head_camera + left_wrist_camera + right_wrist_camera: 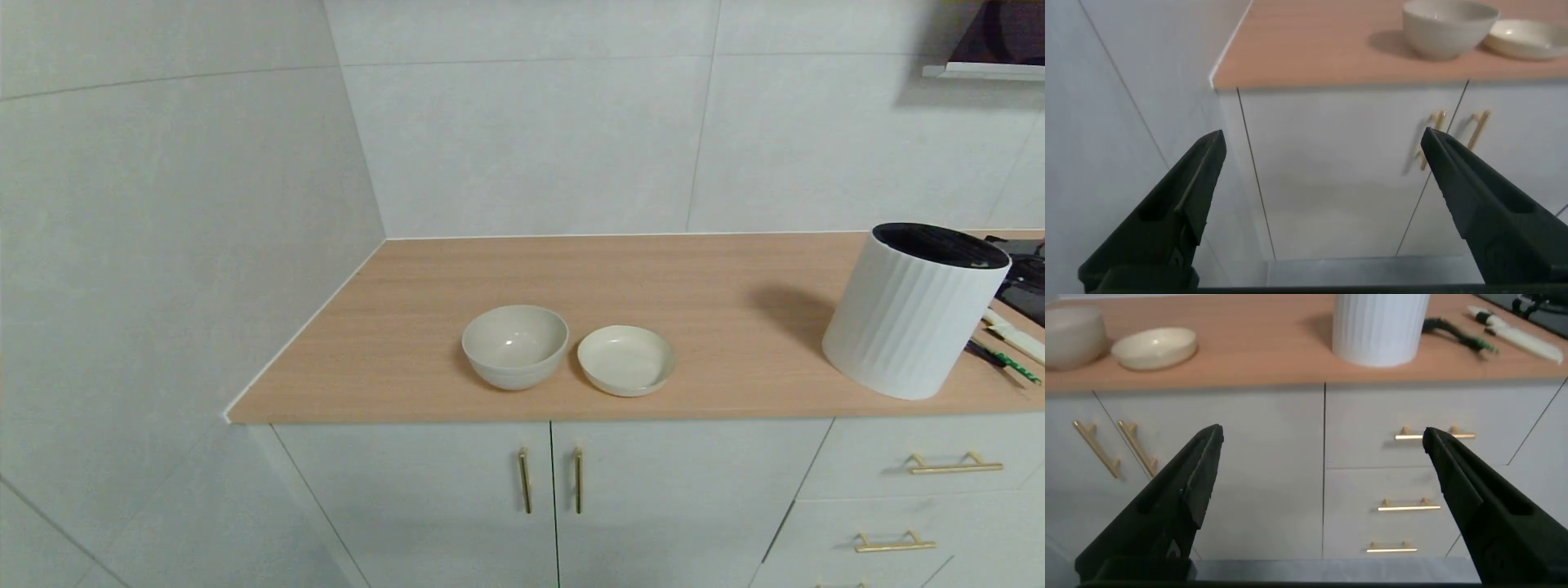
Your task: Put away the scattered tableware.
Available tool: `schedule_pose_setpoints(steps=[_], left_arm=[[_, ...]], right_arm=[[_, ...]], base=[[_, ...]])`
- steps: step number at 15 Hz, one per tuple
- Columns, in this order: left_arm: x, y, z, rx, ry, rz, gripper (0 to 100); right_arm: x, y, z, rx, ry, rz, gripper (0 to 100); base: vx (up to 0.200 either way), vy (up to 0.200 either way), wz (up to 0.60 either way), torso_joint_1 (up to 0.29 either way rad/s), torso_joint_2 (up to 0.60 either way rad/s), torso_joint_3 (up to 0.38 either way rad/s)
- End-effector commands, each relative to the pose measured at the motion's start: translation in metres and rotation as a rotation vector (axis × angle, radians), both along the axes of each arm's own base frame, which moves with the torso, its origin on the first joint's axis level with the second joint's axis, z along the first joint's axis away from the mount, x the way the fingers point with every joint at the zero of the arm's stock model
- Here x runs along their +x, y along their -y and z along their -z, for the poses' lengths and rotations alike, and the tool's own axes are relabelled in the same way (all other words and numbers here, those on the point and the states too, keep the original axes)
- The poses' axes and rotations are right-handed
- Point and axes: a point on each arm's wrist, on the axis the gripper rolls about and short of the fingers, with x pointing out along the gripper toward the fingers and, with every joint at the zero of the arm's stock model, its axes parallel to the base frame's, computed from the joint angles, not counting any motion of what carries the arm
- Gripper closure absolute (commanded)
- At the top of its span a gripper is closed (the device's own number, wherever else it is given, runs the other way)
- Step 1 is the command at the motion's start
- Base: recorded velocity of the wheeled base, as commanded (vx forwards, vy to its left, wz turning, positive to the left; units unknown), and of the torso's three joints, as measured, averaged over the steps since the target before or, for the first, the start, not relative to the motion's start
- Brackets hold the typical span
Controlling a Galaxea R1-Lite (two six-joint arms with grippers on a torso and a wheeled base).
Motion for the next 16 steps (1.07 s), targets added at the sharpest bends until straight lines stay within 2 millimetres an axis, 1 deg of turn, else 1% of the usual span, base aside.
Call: schedule_pose_setpoints(steps=[1,8,16], left_arm=[[0.0001,0.0,0.0,0.0,-0.002,0.0,0],[0.0001,0.0,0.0,0.0,-0.002,0.0,0],[0.0001,0.0,0.0,0.0,-0.002,0.0,0]], right_arm=[[0.0001,0.0,-0.0001,0.0,-0.001,-0.001,0],[0.0001,0.0,-0.0001,0.0,-0.001,0.001,0],[0.0001,0.0,-0.0001,0.0,-0.001,0.001,0]], base=[[0.0,0.0,0.0,-0.237,0.54,0.29],[0.0,0.0,0.0,-0.219,0.52,0.295],[0.0,0.0,0.0,-0.182,0.48,0.287]])
